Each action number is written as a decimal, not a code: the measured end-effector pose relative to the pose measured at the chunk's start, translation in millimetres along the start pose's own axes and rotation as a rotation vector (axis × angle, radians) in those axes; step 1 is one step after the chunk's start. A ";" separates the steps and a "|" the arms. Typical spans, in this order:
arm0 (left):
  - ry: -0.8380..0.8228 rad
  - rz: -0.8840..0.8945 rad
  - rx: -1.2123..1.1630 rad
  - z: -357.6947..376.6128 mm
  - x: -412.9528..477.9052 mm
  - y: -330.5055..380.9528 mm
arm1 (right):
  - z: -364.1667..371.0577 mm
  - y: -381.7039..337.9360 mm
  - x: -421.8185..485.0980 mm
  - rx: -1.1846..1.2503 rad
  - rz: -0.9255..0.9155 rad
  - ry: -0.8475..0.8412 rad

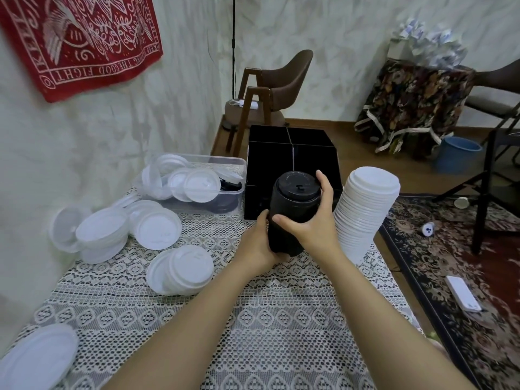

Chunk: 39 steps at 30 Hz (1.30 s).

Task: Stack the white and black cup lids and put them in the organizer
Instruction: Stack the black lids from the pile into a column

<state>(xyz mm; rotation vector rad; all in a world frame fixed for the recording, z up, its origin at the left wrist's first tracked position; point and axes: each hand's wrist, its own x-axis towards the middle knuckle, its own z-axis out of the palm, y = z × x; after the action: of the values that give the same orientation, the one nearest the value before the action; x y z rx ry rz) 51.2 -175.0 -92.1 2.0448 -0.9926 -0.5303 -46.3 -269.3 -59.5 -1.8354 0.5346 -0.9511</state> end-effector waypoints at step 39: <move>0.279 0.080 0.620 -67.1 -221.9 -70.3 | 43.8 -27.2 -190.1 -0.809 -0.056 -0.556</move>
<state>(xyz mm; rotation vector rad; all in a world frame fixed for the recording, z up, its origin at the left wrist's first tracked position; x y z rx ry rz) -7.5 59.8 -101.1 2.5096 -1.1537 0.1336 -126.5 -98.8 -116.7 -2.7147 0.5535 -0.1993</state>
